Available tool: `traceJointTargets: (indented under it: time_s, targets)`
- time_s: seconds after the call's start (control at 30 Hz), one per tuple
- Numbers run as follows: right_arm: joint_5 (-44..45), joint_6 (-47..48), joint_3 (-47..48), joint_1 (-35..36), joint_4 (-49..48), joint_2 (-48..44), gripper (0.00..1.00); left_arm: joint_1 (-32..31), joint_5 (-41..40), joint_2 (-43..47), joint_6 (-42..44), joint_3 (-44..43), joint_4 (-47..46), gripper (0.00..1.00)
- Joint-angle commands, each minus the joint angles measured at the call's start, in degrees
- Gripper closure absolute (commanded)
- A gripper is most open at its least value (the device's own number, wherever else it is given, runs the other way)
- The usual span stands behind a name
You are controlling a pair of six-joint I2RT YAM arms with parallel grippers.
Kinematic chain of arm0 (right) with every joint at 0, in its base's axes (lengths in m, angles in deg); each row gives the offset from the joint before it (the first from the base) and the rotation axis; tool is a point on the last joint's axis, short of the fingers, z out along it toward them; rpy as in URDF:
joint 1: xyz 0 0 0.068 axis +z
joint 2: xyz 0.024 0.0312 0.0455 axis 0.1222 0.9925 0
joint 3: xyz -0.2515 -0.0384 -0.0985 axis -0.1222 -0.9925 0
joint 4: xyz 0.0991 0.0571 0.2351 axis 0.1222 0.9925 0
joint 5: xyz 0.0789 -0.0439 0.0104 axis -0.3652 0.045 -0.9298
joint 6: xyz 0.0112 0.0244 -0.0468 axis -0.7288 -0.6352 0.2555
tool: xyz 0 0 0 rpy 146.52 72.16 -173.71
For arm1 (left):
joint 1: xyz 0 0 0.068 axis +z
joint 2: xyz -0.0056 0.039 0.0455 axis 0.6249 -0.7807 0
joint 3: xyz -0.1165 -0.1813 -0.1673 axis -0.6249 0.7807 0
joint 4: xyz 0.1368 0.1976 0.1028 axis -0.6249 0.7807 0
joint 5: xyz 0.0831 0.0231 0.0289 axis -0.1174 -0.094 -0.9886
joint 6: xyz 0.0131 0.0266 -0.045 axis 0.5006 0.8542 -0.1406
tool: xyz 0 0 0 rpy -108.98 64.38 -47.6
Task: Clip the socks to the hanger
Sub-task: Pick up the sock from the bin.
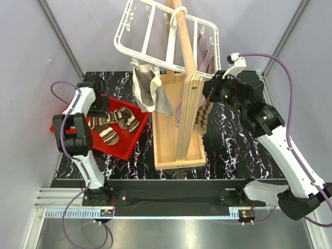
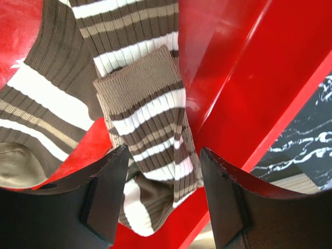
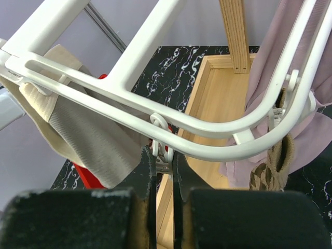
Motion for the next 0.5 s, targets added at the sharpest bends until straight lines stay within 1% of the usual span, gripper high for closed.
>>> traceJointTargets:
  time_s: [0.0, 0.1, 0.23, 0.33, 0.47]
  targets:
    - [0.3, 0.7, -0.5, 0.0, 1.2, -1.2, 1.00, 0.9, -2.6, -2.5, -2.2, -1.6, -1.4, 0.38]
    - [0.3, 0.7, -0.6, 0.0, 1.1, -1.2, 1.00, 1.0, -2.8, -5.2, -1.9, -4.2, 1.1, 0.38]
    - [0.2, 0.5, -0.7, 0.0, 0.8, -1.1, 1.00, 1.2, -2.3, -7.7, -2.9, -4.5, 0.1, 0.38]
    - [-1.5, 0.3, -0.6, 0.0, 1.0, -0.9, 1.00, 1.4, -2.7, -9.1, -2.2, -6.2, -1.3, 0.44]
    - [-1.4, 0.3, -0.6, 0.0, 1.1, -1.0, 1.00, 1.6, -4.2, -11.3, -0.9, -9.2, 0.0, 0.58]
